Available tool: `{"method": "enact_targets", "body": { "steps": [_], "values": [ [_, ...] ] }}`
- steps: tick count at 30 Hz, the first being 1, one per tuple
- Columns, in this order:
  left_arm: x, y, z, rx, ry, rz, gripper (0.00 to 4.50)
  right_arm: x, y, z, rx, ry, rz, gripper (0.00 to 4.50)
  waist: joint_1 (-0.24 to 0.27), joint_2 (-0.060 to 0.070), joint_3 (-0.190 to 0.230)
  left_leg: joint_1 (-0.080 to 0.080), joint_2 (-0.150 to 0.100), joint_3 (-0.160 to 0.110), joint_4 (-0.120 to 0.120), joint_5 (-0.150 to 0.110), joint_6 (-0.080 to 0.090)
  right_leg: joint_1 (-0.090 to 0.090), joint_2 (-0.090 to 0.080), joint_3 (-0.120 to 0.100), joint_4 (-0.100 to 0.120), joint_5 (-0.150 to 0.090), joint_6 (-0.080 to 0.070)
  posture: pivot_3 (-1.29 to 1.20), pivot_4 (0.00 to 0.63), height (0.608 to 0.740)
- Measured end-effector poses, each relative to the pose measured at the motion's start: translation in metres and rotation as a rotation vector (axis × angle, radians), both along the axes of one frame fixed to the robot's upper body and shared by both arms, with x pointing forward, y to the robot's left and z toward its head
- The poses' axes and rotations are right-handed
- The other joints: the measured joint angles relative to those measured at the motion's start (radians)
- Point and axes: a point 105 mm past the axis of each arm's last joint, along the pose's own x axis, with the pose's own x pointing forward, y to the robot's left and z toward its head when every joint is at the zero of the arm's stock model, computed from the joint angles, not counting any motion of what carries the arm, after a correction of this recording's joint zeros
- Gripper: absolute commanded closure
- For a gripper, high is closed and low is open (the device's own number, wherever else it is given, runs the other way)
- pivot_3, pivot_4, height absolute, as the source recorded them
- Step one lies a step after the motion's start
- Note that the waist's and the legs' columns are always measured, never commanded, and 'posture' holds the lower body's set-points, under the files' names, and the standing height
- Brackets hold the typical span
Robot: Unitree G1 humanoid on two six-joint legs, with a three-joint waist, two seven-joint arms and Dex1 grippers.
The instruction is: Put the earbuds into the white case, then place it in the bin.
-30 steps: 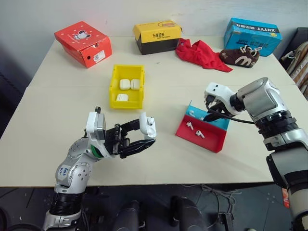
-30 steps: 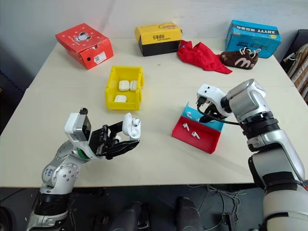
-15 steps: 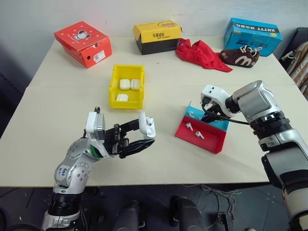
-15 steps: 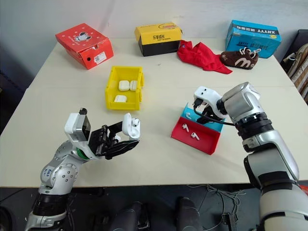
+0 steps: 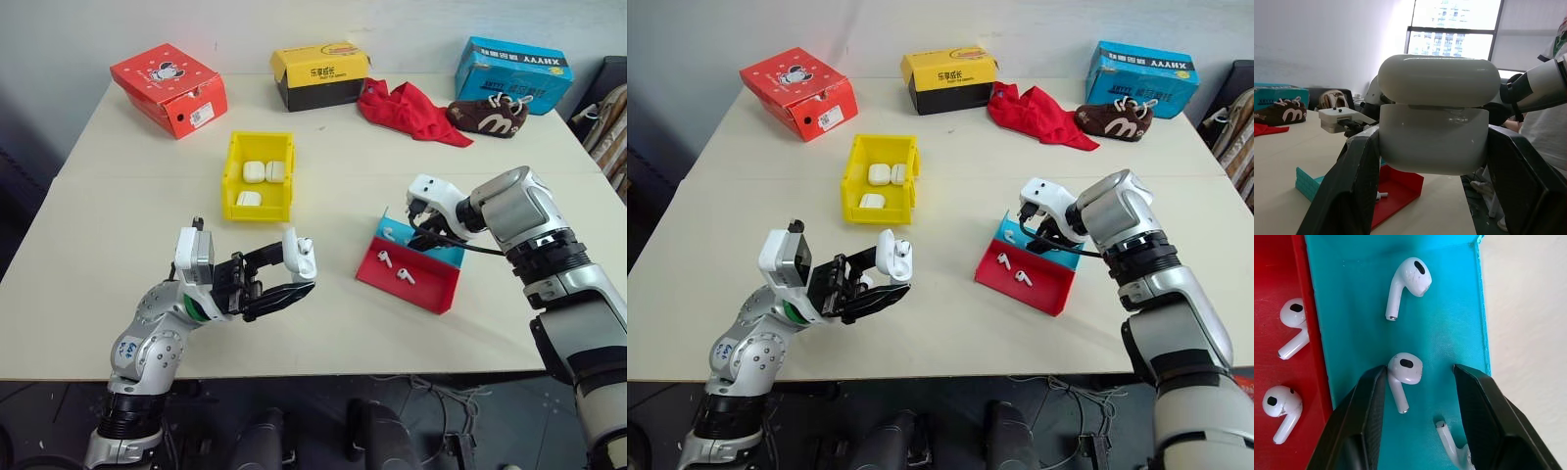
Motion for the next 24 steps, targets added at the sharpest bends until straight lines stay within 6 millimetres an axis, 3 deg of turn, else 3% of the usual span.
{"method": "enact_targets", "body": {
  "steps": [12, 15, 24],
  "values": [
    [0.0002, 0.0000, 0.0000, 0.000, 0.001, 0.001, 1.72, -0.0005, 0.0016, -0.0011, 0.001, -0.004, 0.011, 3.20, 0.000, 0.000, 0.000, 0.001, 0.000, 0.000, 0.000, 0.000, 0.000, 0.000, 0.000, 0.000, 0.001, 0.000, 0.000, 0.00, 0.150, 0.740],
    [0.0002, 0.0001, 0.0000, 0.000, 0.001, 0.002, 1.72, -0.0008, 0.0022, -0.0012, 0.005, -0.003, 0.014, 4.03, 0.000, 0.000, 0.000, 0.001, 0.000, 0.000, 0.000, 0.000, 0.000, 0.000, 0.000, 0.000, 0.001, 0.000, 0.000, 0.00, 0.150, 0.740],
    [0.0001, 0.0006, 0.0000, 0.004, 0.000, 0.001, 1.72, -0.0021, 0.0011, 0.0042, 0.106, -0.025, 0.028, 4.07, 0.002, 0.000, 0.000, 0.000, 0.000, 0.000, 0.000, 0.000, 0.000, 0.000, 0.000, 0.000, 0.001, 0.000, 0.000, 0.00, 0.150, 0.740]
  ]
}}
